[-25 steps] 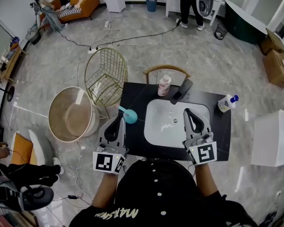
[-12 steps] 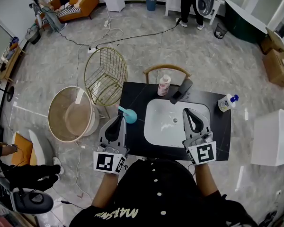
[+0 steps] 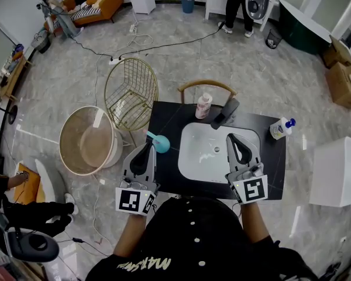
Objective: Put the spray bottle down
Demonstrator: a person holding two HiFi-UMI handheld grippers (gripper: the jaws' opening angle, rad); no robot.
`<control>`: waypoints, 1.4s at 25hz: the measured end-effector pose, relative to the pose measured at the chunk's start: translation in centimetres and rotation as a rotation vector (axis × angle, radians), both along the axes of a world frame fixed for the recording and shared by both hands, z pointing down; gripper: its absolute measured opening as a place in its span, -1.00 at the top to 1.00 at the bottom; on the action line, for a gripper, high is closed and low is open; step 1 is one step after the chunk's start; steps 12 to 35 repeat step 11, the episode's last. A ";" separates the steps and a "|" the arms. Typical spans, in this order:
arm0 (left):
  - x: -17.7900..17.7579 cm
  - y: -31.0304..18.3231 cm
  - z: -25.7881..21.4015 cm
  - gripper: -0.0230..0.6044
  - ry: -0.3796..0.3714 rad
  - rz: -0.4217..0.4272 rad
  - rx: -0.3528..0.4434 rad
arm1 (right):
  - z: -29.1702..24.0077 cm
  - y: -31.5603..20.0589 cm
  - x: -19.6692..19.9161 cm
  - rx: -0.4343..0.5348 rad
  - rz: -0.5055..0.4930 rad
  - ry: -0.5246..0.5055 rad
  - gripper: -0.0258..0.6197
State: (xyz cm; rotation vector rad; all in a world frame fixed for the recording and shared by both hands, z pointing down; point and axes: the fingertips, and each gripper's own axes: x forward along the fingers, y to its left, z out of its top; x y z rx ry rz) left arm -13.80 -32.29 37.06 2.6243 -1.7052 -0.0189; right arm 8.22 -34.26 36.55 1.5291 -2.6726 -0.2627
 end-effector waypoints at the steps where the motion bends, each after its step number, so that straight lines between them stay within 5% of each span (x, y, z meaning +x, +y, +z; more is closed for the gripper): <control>1: 0.0 0.0 -0.1 0.84 0.000 0.000 0.001 | -0.1 0.0 0.0 0.002 -0.003 -0.001 0.93; 11: -0.2 0.0 0.0 0.84 0.000 -0.006 0.004 | 1.1 -0.2 0.3 -0.084 0.028 0.019 0.93; 35: -0.2 0.0 0.0 0.84 0.000 -0.006 0.004 | 1.1 -0.2 0.3 -0.084 0.028 0.019 0.93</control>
